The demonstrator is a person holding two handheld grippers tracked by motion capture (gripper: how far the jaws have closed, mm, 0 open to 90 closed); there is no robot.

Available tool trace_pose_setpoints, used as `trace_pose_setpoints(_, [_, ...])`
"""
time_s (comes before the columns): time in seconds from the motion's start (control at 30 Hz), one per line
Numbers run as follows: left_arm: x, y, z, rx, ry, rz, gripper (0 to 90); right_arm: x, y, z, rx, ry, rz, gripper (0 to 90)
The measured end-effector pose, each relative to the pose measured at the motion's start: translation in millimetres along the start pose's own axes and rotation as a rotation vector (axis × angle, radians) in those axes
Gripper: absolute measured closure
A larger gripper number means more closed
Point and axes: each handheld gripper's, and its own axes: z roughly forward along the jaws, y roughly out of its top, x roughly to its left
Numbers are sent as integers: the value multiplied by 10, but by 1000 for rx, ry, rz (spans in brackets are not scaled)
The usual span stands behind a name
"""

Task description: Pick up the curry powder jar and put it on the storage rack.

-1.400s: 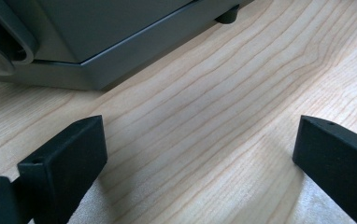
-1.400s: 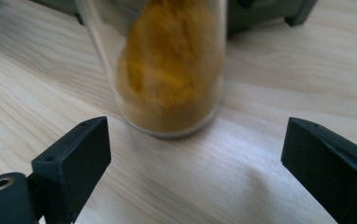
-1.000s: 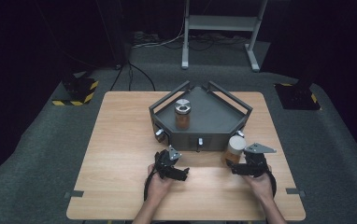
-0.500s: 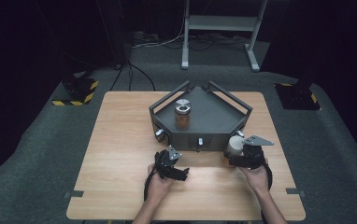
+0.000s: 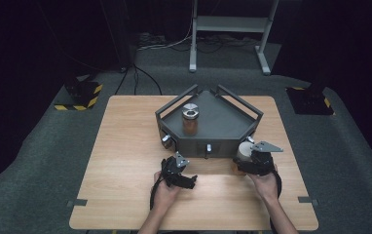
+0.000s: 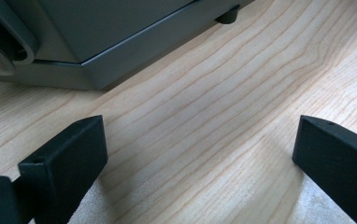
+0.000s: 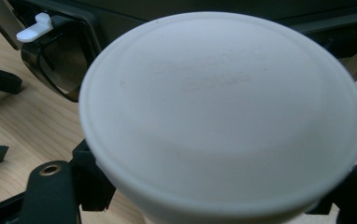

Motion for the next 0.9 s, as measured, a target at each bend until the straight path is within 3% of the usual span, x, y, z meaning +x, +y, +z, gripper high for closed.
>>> trace_pose_setpoints(0.27, [2, 3, -2, 2, 0, 2, 34, 18, -34, -8, -20, -5, -15, 335])
trace_pose_setpoints(0.9, [1, 2, -2, 1, 1, 2, 35, -22, -59, -23, -32, 3, -33, 351])
